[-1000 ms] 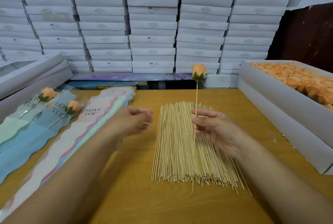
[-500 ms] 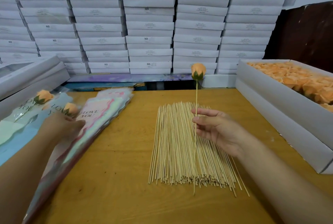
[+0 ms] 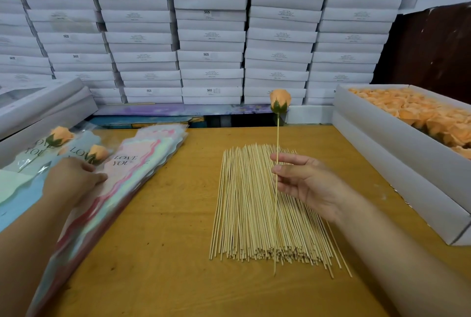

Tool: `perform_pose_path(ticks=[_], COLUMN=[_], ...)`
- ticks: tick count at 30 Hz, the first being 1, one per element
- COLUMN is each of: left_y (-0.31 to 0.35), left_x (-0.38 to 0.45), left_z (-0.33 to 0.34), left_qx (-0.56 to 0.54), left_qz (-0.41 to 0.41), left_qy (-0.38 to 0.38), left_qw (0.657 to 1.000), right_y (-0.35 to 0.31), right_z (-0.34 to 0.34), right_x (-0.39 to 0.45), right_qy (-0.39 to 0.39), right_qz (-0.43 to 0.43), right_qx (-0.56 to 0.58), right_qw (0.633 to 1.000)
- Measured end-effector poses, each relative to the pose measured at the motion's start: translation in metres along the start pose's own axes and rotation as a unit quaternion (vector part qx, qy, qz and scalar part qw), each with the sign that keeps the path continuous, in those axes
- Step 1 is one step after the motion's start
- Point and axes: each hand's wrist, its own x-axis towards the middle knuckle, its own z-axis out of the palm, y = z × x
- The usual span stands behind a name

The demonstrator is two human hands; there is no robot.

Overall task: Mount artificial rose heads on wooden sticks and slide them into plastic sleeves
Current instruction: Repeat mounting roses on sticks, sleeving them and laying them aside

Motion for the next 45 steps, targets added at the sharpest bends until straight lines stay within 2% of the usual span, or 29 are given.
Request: perform_pose_path(ticks=[4, 10, 15, 19, 23, 27, 31, 34, 41, 45], left_y=[0.004, 0.009, 0.019, 0.035, 0.058, 0.083, 0.106, 0.119, 0.136, 0.139], left_x=[-0.004, -0.019, -0.029, -0.037, -0.045, -0.066, -0.099, -0.124, -0.173, -0.190], left_z=[-0.004, -0.004, -0.009, -0.014, -0.017, -0.018, -0.019, -0.015, 0.012, 0.026], left_qx=[0.002, 0.031, 0.065, 0.081, 0.014, -0.111, -0.231, -0.338, -0.466, -0.488], left_qz=[-0.003, 0.002, -0.001, 0.035, 0.084, 0.101, 0.081, 0.024, -0.059, -0.072], left_qy=[-0.009, 0.045, 0.033, 0.038, 0.010, -0.057, -0.110, -0.193, -0.310, -0.336], left_qw=[1.000, 0.999, 0.997, 0.995, 0.996, 0.987, 0.963, 0.921, 0.827, 0.802], right_y=[0.001, 0.001, 0.001, 0.001, 0.001, 0.001, 0.001, 0.001, 0.003, 0.003], right_z=[0.000, -0.001, -0.002, -0.001, 0.001, 0.001, 0.001, 0.002, 0.006, 0.006], right_x=[0.001, 0.001, 0.002, 0.001, 0.000, -0.001, -0.002, -0.003, -0.004, -0.005], right_qy=[0.001, -0.003, -0.001, -0.009, -0.025, -0.033, -0.036, -0.037, -0.039, -0.037], right_qz=[-0.001, 0.000, 0.002, 0.012, 0.016, 0.015, 0.016, 0.016, 0.019, 0.017], right_qx=[0.000, 0.001, 0.004, -0.004, -0.020, -0.028, -0.033, -0.028, -0.016, -0.010], right_qw=[1.000, 1.000, 1.000, 1.000, 0.999, 0.999, 0.999, 0.999, 0.999, 0.999])
